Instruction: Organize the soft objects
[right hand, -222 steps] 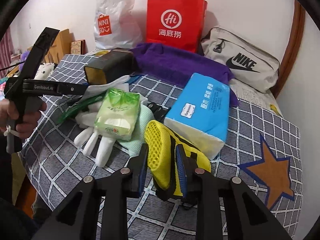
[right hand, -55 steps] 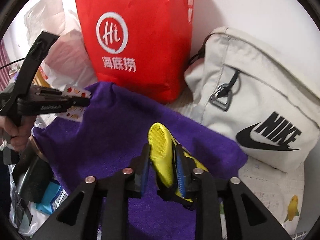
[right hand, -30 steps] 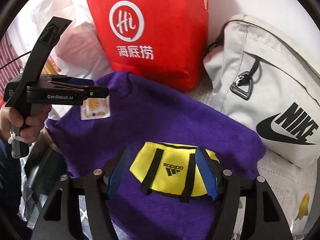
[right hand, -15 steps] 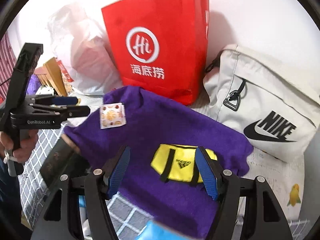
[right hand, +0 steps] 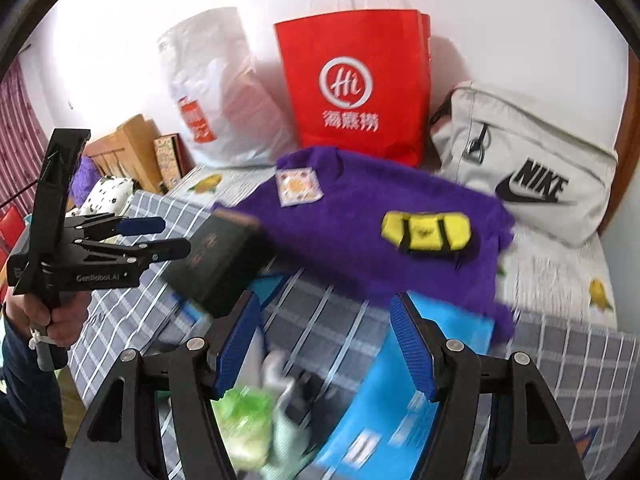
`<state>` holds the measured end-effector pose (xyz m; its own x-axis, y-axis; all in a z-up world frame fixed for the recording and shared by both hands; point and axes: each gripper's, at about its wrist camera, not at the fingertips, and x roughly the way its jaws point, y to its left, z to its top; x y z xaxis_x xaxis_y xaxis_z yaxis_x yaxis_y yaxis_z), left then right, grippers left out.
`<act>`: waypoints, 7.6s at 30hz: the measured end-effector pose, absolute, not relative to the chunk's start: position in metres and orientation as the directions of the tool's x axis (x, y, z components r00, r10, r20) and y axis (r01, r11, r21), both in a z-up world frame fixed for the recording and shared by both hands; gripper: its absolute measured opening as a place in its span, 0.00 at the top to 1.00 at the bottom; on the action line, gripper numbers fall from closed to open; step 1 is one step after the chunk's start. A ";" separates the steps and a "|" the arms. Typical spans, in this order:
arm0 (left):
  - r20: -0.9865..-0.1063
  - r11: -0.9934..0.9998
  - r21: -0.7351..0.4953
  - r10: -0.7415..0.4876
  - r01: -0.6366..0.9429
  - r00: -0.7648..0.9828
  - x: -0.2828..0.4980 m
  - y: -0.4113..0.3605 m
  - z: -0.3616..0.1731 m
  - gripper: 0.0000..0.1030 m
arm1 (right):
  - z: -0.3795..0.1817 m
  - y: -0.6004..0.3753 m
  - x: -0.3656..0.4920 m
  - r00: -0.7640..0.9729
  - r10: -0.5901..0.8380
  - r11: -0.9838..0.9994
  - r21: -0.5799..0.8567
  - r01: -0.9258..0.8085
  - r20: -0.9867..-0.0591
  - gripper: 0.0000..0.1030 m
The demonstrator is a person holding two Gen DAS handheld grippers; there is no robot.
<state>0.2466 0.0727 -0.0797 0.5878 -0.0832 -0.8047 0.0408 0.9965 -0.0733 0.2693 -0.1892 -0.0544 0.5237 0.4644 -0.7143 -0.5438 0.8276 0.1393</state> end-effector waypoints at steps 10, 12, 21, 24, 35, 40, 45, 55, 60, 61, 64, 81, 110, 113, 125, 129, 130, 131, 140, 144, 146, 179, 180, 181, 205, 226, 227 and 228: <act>-0.803 0.991 -0.136 -0.107 -0.006 0.586 0.195 0.080 -0.105 0.36 | -0.106 -0.171 0.192 0.391 0.507 0.775 0.207 -0.597 -0.768 0.35; -0.802 0.992 -0.130 -0.107 0.003 0.587 0.188 0.079 -0.108 0.36 | -0.113 -0.167 0.184 0.390 0.496 0.779 0.198 -0.596 -0.776 0.34; -0.800 0.988 -0.157 -0.130 0.005 0.586 0.168 0.089 -0.126 0.36 | -0.144 -0.163 0.191 0.401 0.422 0.842 0.188 -0.507 -0.813 0.27; -0.800 0.985 -0.171 -0.156 0.030 0.579 0.167 0.089 -0.132 0.36 | -0.144 -0.160 0.190 0.411 0.436 0.837 0.193 -0.513 -0.800 0.31; -0.817 0.964 -0.161 -0.251 0.212 0.520 0.187 0.057 -0.157 0.36 | -0.126 -0.179 0.170 0.450 0.454 0.815 0.155 -0.558 -0.769 0.44; -0.795 0.931 -0.247 -0.353 0.268 0.494 0.188 0.051 -0.162 0.34 | -0.126 -0.188 0.173 0.443 0.463 0.819 0.179 -0.546 -0.767 0.44; -0.776 0.918 -0.277 -0.389 0.284 0.497 0.190 0.053 -0.161 0.57 | -0.128 -0.188 0.175 0.437 0.466 0.818 0.187 -0.543 -0.769 0.44; -0.811 0.946 -0.216 -0.312 0.241 0.496 0.174 0.069 -0.164 0.75 | -0.129 -0.192 0.174 0.430 0.482 0.812 0.205 -0.546 -0.764 0.44; -0.820 0.952 -0.210 -0.296 0.225 0.489 0.167 0.073 -0.167 0.69 | -0.129 -0.191 0.173 0.426 0.483 0.810 0.206 -0.549 -0.765 0.44; -0.822 0.953 -0.210 -0.294 0.220 0.488 0.165 0.075 -0.167 0.69 | -0.129 -0.192 0.172 0.426 0.484 0.809 0.205 -0.550 -0.765 0.44; -0.824 0.955 -0.194 -0.283 0.225 0.490 0.158 0.077 -0.167 0.69 | -0.130 -0.192 0.171 0.423 0.483 0.809 0.206 -0.551 -0.766 0.44; -0.828 0.970 -0.117 -0.214 0.213 0.518 0.157 0.070 -0.169 0.79 | -0.133 -0.187 0.168 0.412 0.483 0.802 0.203 -0.561 -0.772 0.44; -0.775 0.976 -0.146 -0.216 0.163 0.593 0.149 0.074 -0.114 0.81 | -0.091 -0.213 0.166 0.486 0.503 0.809 0.190 -0.557 -0.715 0.45; -0.776 0.977 -0.147 -0.212 0.158 0.594 0.149 0.074 -0.113 0.81 | -0.092 -0.217 0.167 0.479 0.498 0.812 0.195 -0.550 -0.723 0.45; -0.800 0.974 -0.157 -0.221 0.161 0.558 0.154 0.069 -0.128 0.81 | -0.139 -0.215 0.163 0.391 0.442 0.810 0.172 -0.561 -0.807 0.42; -0.796 0.971 -0.169 -0.234 0.166 0.558 0.155 0.068 -0.128 0.81 | -0.132 -0.221 0.159 0.410 0.412 0.817 0.131 -0.562 -0.813 0.38; -0.796 0.971 -0.170 -0.235 0.167 0.558 0.155 0.067 -0.128 0.81 | -0.131 -0.222 0.157 0.407 0.413 0.816 0.132 -0.563 -0.814 0.38; -0.796 0.971 -0.172 -0.238 0.169 0.557 0.155 0.067 -0.129 0.81 | -0.129 -0.224 0.154 0.409 0.414 0.814 0.130 -0.565 -0.813 0.38; -0.815 0.967 -0.191 -0.252 0.168 0.521 0.160 0.068 -0.145 0.81 | -0.132 -0.209 0.156 0.416 0.410 0.804 0.106 -0.585 -0.812 0.38; -0.822 0.964 -0.214 -0.265 0.157 0.503 0.160 0.072 -0.152 0.81 | -0.142 -0.206 0.166 0.396 0.402 0.808 0.115 -0.578 -0.825 0.37; -0.825 0.963 -0.222 -0.270 0.155 0.497 0.159 0.073 -0.155 0.80 | -0.146 -0.204 0.171 0.385 0.404 0.808 0.127 -0.575 -0.830 0.37; -0.796 0.972 -0.189 -0.237 0.142 0.557 0.161 0.075 -0.127 0.81 | -0.092 -0.228 0.157 0.467 0.486 0.800 0.160 -0.578 -0.739 0.58; -0.791 0.971 -0.190 -0.240 0.147 0.563 0.161 0.075 -0.123 0.81 | -0.089 -0.229 0.159 0.471 0.488 0.803 0.166 -0.573 -0.735 0.58; -0.787 0.971 -0.187 -0.238 0.147 0.569 0.161 0.075 -0.119 0.81 | -0.088 -0.230 0.161 0.472 0.488 0.805 0.170 -0.568 -0.734 0.58; -0.759 0.975 -0.166 -0.224 0.151 0.611 0.233 0.065 -0.066 0.81 | -0.048 -0.255 0.268 0.578 0.436 0.878 0.186 -0.441 -0.690 0.58; -0.778 0.976 -0.163 -0.219 0.147 0.589 0.349 0.069 -0.072 0.81 | -0.086 -0.244 0.407 0.541 0.369 0.914 0.187 -0.361 -0.756 0.58; -0.778 0.975 -0.165 -0.220 0.147 0.588 0.353 0.068 -0.073 0.81 | -0.088 -0.244 0.411 0.537 0.368 0.913 0.188 -0.361 -0.759 0.58; -0.779 0.975 -0.166 -0.222 0.148 0.587 0.359 0.067 -0.073 0.81 | -0.090 -0.243 0.415 0.532 0.368 0.913 0.188 -0.363 -0.762 0.58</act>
<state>0.3588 0.0672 -0.0734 0.5865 -0.2217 -0.7790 0.1481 0.9750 -0.1659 0.4146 -0.2432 -0.0901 0.5323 0.3684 -0.7622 -0.3630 0.9127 0.1877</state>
